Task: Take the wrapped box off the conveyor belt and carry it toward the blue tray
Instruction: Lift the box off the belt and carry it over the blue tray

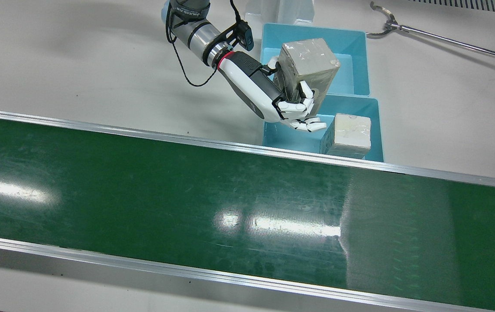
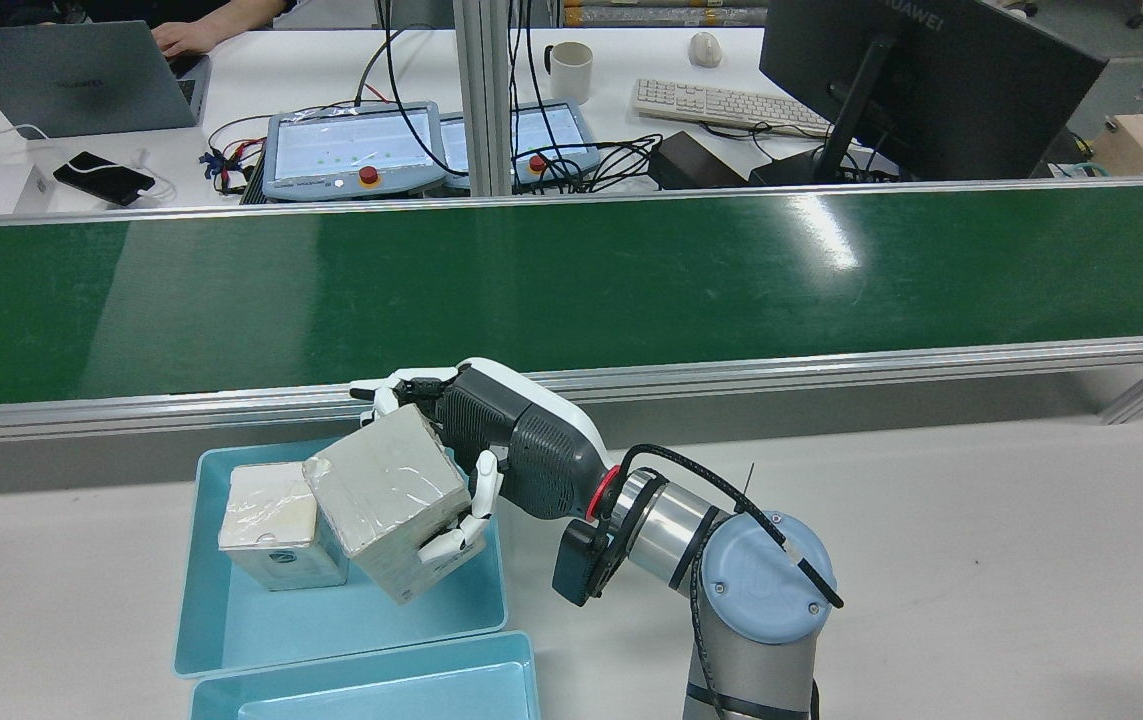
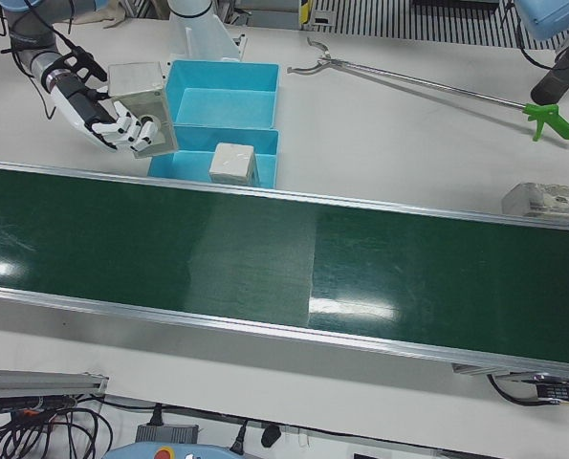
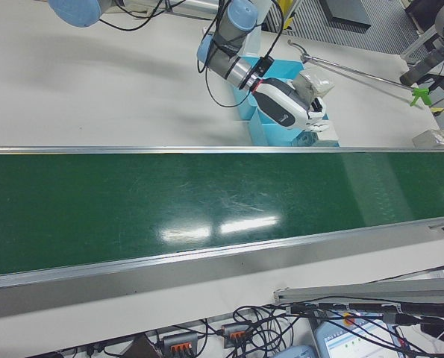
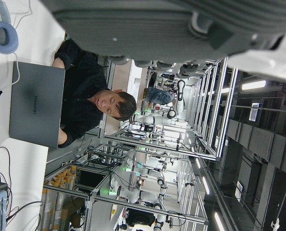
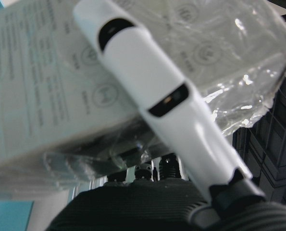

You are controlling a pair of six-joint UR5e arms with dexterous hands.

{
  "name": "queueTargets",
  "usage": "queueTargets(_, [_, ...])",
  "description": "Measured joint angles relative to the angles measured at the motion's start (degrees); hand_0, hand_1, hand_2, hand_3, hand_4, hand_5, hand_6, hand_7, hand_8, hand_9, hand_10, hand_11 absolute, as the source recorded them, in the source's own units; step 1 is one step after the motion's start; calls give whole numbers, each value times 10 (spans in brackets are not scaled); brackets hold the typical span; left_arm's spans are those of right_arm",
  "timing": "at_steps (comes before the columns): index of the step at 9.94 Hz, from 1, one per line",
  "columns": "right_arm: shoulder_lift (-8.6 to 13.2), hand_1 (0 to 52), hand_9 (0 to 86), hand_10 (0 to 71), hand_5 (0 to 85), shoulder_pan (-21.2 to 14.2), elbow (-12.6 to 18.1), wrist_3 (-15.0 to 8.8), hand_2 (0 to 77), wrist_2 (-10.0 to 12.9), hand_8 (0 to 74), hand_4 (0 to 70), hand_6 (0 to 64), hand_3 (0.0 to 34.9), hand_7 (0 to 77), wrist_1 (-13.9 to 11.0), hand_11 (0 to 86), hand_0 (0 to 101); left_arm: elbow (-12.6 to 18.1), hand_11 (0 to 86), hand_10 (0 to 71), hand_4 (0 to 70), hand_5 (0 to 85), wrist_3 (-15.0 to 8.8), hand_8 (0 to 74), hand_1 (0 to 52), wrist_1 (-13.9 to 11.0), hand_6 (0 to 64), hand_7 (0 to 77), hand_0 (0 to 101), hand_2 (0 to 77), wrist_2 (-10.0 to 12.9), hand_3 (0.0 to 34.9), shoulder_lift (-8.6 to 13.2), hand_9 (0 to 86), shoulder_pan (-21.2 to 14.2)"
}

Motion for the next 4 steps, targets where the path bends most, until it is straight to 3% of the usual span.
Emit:
queueTargets(1, [0, 27, 322, 164, 600, -3, 1, -1, 333, 0, 147, 338, 371, 2, 649, 0, 365, 574, 0, 0, 5, 0, 11, 0, 5, 0, 0, 0, 5, 0, 5, 0, 0, 0, 5, 0])
queueTargets(2, [1, 82, 87, 0, 518, -5, 3, -1, 267, 1, 0, 245, 278, 31, 545, 0, 158, 570, 0, 5, 5, 0, 11, 0, 5, 0, 0, 0, 5, 0, 5, 0, 0, 0, 5, 0])
queueTargets(3, [1, 267, 16, 0, 273, -6, 5, 0, 131, 1, 0, 164, 131, 105, 415, 1, 16, 515, 0, 0, 5, 0, 11, 0, 5, 0, 0, 0, 5, 0, 11, 0, 0, 0, 5, 0])
queueTargets(4, [1, 267, 16, 0, 273, -6, 8, 1, 131, 2, 0, 164, 131, 105, 415, 1, 16, 515, 0, 0, 5, 0, 11, 0, 5, 0, 0, 0, 5, 0, 11, 0, 0, 0, 5, 0])
